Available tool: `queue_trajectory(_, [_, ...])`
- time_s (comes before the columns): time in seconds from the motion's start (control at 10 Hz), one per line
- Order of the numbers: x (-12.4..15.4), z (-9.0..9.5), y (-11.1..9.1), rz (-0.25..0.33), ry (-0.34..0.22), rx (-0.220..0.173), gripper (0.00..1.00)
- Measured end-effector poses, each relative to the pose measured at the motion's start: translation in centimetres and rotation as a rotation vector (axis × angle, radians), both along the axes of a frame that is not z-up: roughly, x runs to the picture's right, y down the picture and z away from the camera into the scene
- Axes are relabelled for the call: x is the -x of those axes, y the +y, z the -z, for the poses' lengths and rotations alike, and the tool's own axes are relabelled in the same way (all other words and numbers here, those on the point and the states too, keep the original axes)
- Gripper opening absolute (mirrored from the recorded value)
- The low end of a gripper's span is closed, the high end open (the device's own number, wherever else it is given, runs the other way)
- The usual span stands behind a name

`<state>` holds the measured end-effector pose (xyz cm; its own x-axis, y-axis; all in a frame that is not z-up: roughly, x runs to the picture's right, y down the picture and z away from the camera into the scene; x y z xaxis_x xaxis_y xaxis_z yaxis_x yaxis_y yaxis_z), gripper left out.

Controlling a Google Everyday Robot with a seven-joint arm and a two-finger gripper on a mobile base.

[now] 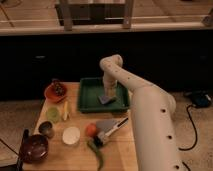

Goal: Wipe tray with sponge

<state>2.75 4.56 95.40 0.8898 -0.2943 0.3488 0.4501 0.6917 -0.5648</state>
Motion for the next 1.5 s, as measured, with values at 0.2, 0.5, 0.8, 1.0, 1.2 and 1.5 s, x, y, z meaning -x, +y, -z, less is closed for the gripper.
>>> queue_trajectory(0.2, [0.3,1.8,1.8,0.02,-0.047,0.003,0.0])
queue_trajectory(0.5, [-2.7,2.6,3.1,-0.016,-0.033,0.015,0.0])
queue_trajectory(0.8, [-5.4,1.5,2.0,-0.08,0.024,0.007,0.0])
queue_trajectory(1.0, [-5.3,0.2,0.4,-0.088,0.041,0.001,0.0])
queue_trajectory(1.2, [-4.2,-0.8,-1.0,-0.086,0.028,-0.004,0.0])
queue_trajectory(1.5, [0.0,-0.4,-0.7,-0.012,-0.054,0.003,0.0])
